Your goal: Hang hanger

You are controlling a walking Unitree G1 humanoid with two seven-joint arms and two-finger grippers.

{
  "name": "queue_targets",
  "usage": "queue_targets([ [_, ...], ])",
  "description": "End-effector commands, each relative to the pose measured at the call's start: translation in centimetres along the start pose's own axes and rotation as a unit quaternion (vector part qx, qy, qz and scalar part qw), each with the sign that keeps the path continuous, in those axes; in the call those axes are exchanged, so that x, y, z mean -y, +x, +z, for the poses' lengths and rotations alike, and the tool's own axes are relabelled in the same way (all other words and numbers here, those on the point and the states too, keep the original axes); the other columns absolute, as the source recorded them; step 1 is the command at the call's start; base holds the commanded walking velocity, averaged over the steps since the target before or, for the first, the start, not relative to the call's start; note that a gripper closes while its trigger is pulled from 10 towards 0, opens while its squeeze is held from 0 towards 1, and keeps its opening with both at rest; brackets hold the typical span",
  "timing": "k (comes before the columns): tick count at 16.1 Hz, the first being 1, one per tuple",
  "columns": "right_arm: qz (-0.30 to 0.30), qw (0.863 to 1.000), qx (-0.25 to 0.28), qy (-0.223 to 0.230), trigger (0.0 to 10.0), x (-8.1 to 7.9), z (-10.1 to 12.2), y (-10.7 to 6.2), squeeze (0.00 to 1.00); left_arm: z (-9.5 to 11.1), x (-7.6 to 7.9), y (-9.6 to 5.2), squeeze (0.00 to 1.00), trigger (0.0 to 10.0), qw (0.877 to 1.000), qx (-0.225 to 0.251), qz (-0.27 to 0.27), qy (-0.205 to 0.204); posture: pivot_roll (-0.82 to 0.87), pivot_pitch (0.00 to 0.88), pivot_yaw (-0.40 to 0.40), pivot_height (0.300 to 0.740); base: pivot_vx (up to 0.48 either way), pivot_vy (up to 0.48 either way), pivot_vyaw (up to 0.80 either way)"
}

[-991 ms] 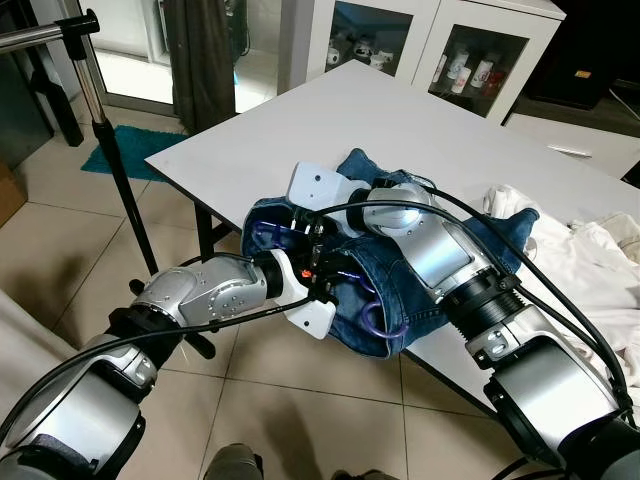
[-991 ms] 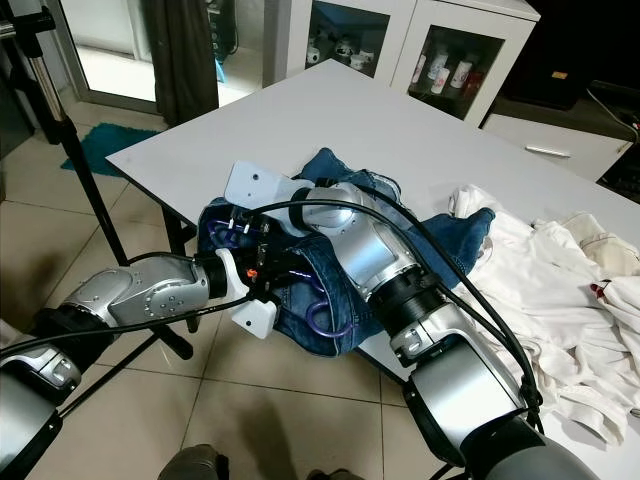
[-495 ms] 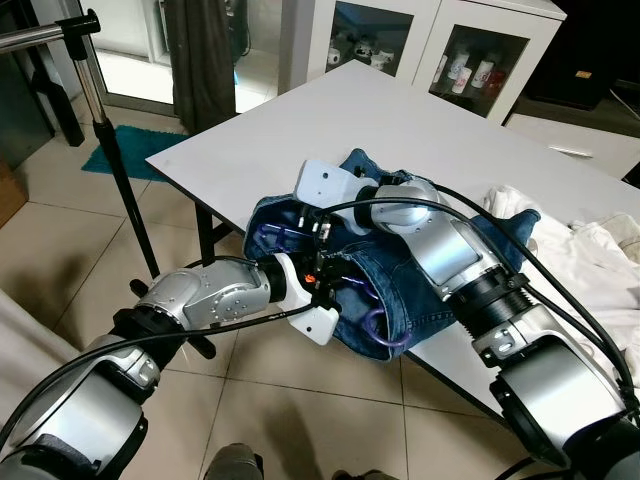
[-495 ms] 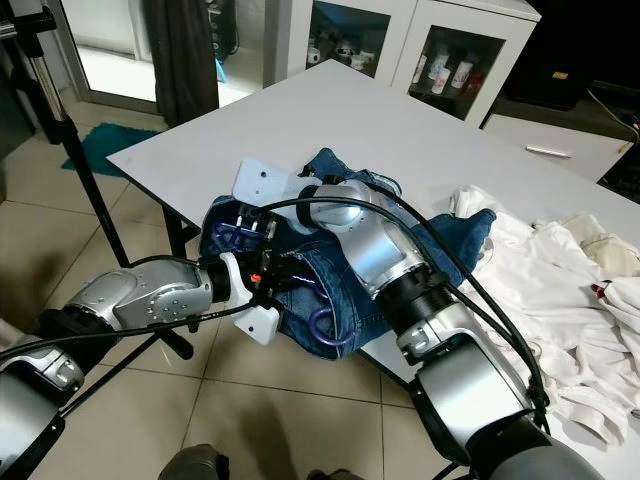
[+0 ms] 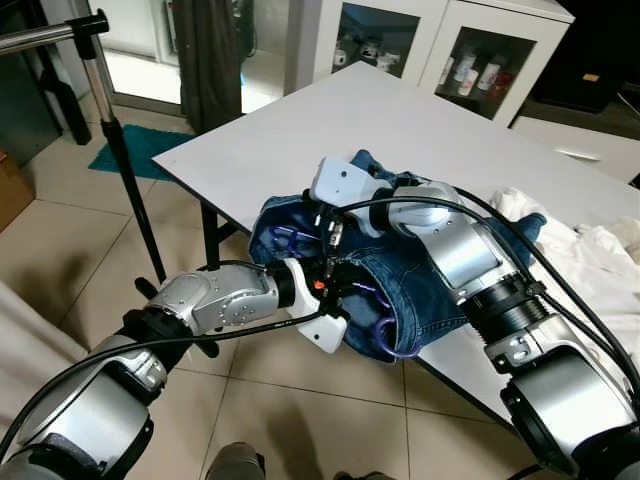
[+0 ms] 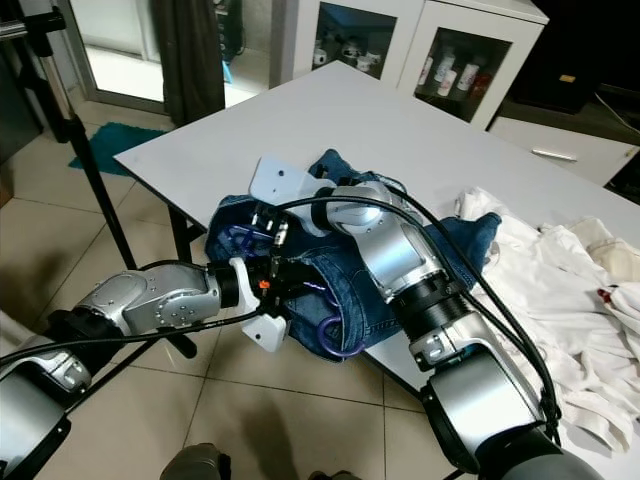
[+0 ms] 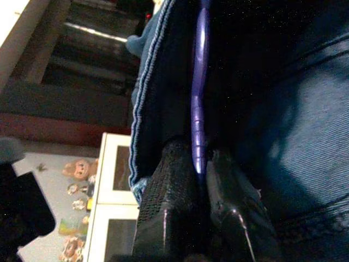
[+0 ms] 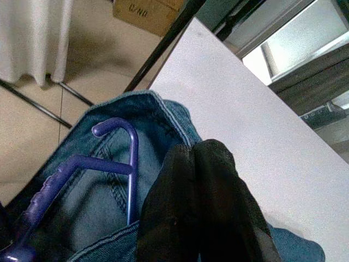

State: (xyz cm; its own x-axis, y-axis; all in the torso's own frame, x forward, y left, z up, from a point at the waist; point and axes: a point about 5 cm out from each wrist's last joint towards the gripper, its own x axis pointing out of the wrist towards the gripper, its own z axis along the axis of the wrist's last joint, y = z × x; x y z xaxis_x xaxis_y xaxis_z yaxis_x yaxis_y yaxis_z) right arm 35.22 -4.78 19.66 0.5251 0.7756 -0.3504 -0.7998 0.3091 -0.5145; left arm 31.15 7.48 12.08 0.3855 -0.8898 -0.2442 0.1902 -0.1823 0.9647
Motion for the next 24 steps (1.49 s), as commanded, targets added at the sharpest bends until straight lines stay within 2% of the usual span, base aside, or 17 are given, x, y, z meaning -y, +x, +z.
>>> queue_targets([
  [1, 0.018, 0.998, 0.058, 0.026, 0.0, -0.9, 1.6, 0.4, 0.00, -2.8, -3.0, -0.9, 0.00, 10.0, 0.995, -0.077, 0.061, -0.016, 0.26, 0.000, -0.088, 0.740, 0.000, 0.000, 0.00],
  [2, -0.027, 0.993, 0.092, 0.066, 9.5, 0.5, 2.3, -0.3, 0.00, -3.0, -3.1, -0.9, 0.00, 10.0, 0.993, -0.082, 0.076, -0.035, 0.26, 0.000, -0.085, 0.740, 0.000, 0.000, 0.00],
  [3, -0.054, 0.987, 0.118, 0.097, 10.0, 1.4, 2.8, -1.0, 0.00, -3.1, -3.3, -1.0, 0.00, 10.0, 0.991, -0.086, 0.093, -0.052, 0.26, 0.000, -0.084, 0.740, 0.000, 0.000, 0.00],
  [4, -0.076, 0.979, 0.138, 0.133, 10.0, 2.3, 2.8, -2.0, 0.00, -3.3, -3.5, -1.0, 0.00, 10.0, 0.986, -0.090, 0.118, -0.075, 0.26, 0.000, -0.081, 0.740, 0.000, 0.000, 0.00],
  [6, -0.101, 0.967, 0.162, 0.167, 10.0, 3.2, 2.5, -3.6, 0.00, -3.7, -3.8, -1.2, 0.00, 10.0, 0.977, -0.095, 0.156, -0.108, 0.25, 0.000, -0.077, 0.740, 0.000, 0.000, 0.00],
  [8, -0.133, 0.955, 0.174, 0.198, 10.0, 4.0, 1.6, -5.7, 0.00, -4.1, -3.6, -1.5, 0.00, 10.0, 0.972, -0.107, 0.167, -0.125, 0.24, 0.000, -0.073, 0.740, 0.000, 0.000, 0.00],
  [11, -0.174, 0.942, 0.190, 0.214, 10.0, 4.7, 1.2, -7.6, 0.00, -4.3, -3.2, -1.5, 0.00, 10.0, 0.971, -0.108, 0.162, -0.137, 0.23, 0.000, -0.064, 0.740, 0.000, 0.000, 0.00],
  [13, -0.215, 0.936, 0.192, 0.204, 10.0, 5.5, 0.9, -8.9, 0.00, -4.2, -3.2, -1.4, 0.00, 10.0, 0.973, -0.105, 0.157, -0.135, 0.23, 0.000, -0.064, 0.740, 0.000, 0.000, 0.00],
  [14, -0.235, 0.935, 0.187, 0.191, 10.0, 5.9, 0.5, -10.1, 0.00, -4.2, -3.2, -1.4, 0.00, 10.0, 0.974, -0.104, 0.154, -0.131, 0.23, 0.000, -0.065, 0.740, 0.000, 0.000, 0.00],
  [15, -0.259, 0.951, 0.142, 0.090, 10.0, 5.6, -0.9, -12.2, 0.00, -4.3, -3.5, -1.6, 0.00, 10.0, 0.975, -0.104, 0.153, -0.122, 0.23, 0.000, -0.065, 0.740, 0.000, 0.000, 0.00],
  [17, -0.267, 0.955, 0.109, 0.064, 10.0, 5.0, -2.4, -13.6, 0.00, -4.4, -3.4, -1.8, 0.00, 10.0, 0.981, -0.106, 0.134, -0.095, 0.22, 0.000, -0.065, 0.740, 0.000, 0.000, 0.00],
  [18, -0.263, 0.963, 0.060, 0.013, 10.0, 4.2, -3.6, -14.0, 0.00, -4.5, -3.3, -1.9, 0.00, 10.0, 0.985, -0.108, 0.114, -0.066, 0.22, 0.000, -0.064, 0.740, 0.000, 0.000, 0.00],
  [20, -0.236, 0.971, 0.023, -0.021, 10.0, 2.9, -4.6, -13.7, 0.00, -4.6, -3.4, -1.9, 0.00, 10.0, 0.989, -0.110, 0.097, -0.034, 0.21, 0.000, -0.060, 0.740, 0.000, 0.000, 0.00],
  [21, -0.197, 0.977, -0.005, -0.080, 10.0, 1.2, -5.5, -13.2, 0.00, -4.7, -4.0, -1.9, 0.00, 10.0, 0.989, -0.109, 0.100, -0.029, 0.20, 0.000, -0.058, 0.740, 0.000, 0.000, 0.00],
  [22, -0.178, 0.978, -0.011, -0.104, 10.0, 0.3, -5.9, -13.0, 0.00, -4.7, -4.3, -1.9, 0.00, 10.0, 0.988, -0.107, 0.103, -0.027, 0.20, 0.000, -0.058, 0.740, 0.000, 0.000, 0.00],
  [24, -0.175, 0.978, -0.008, -0.109, 10.0, -0.1, -6.1, -13.2, 0.00, -4.8, -4.3, -2.0, 0.00, 10.0, 0.988, -0.108, 0.105, -0.024, 0.21, 0.000, -0.058, 0.740, 0.000, 0.000, 0.00],
])
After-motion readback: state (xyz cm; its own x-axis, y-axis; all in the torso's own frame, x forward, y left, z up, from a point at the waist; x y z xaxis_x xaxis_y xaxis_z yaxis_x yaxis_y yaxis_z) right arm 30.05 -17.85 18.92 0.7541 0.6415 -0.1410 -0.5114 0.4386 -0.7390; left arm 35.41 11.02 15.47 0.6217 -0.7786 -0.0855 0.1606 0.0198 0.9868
